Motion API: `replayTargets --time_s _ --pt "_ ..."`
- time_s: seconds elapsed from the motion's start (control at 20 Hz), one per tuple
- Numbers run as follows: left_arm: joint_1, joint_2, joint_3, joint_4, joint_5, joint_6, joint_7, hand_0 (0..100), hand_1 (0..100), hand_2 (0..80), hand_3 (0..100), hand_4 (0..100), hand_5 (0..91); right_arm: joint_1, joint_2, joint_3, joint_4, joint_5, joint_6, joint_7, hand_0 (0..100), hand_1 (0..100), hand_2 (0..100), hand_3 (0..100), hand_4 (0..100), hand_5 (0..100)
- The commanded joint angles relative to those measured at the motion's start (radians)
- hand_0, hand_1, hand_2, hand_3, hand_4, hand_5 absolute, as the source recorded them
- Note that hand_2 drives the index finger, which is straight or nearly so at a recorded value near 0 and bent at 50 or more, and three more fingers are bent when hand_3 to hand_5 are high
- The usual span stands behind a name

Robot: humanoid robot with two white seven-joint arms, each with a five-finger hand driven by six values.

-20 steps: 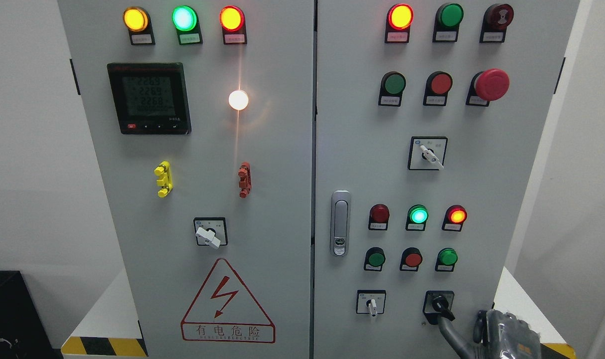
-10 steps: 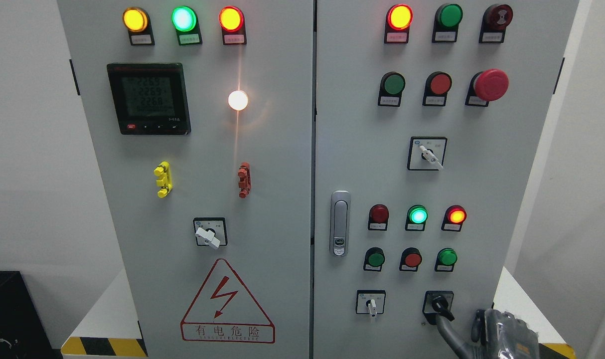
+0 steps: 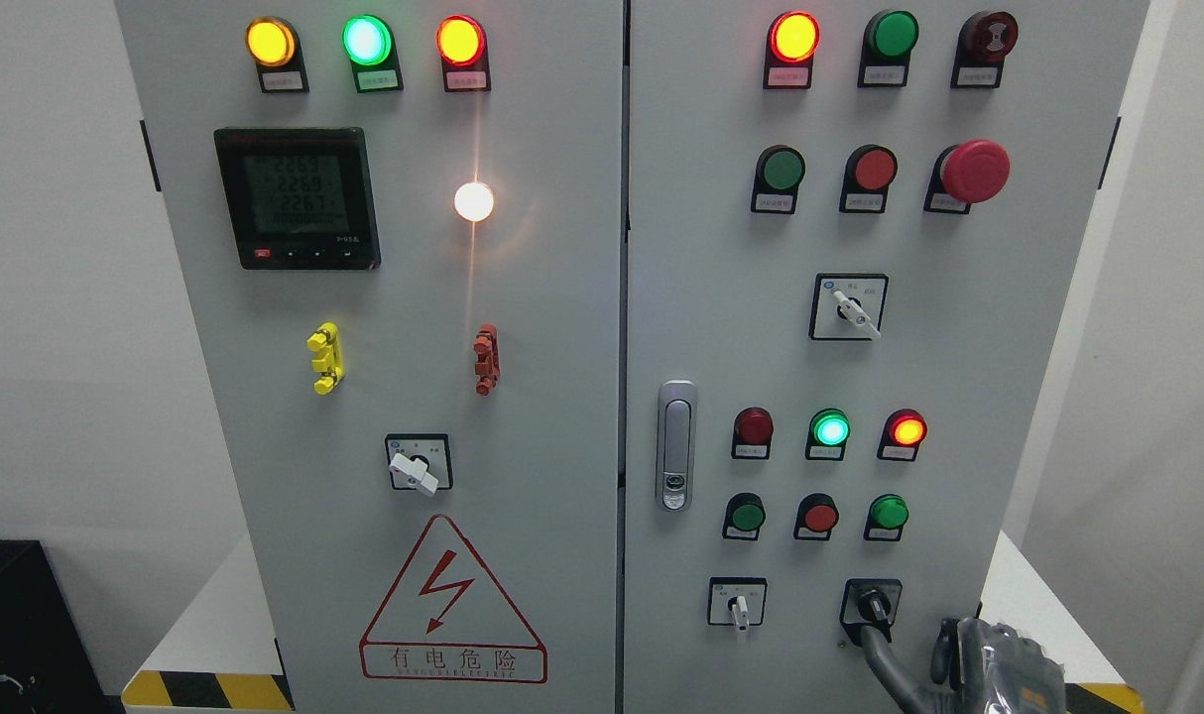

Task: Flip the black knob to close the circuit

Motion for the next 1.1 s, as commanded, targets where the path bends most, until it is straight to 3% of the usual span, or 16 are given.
replayTargets --time_s 0.0,0.75,1.05 --pt "0.023 0.000 0.000 -0.029 0.000 -0.001 0.000 12 56 0.0 0 0 0.0 0.015 0.009 0.041 -0.006 0.000 -0.001 0.005 0 5 89 100 93 95" --pt "0.023 0.000 0.000 -0.029 0.000 -0.001 0.000 12 56 0.0 0 0 0.0 0.033 0.026 0.073 -0.029 -0.035 -0.040 -0.029 0 6 88 100 93 95" --pt "0.023 0.000 0.000 -0.029 0.000 -0.001 0.000 12 56 0.0 0 0 0.0 0.091 0.025 0.073 -0.095 -0.107 -0.046 -0.029 0 6 86 100 93 95"
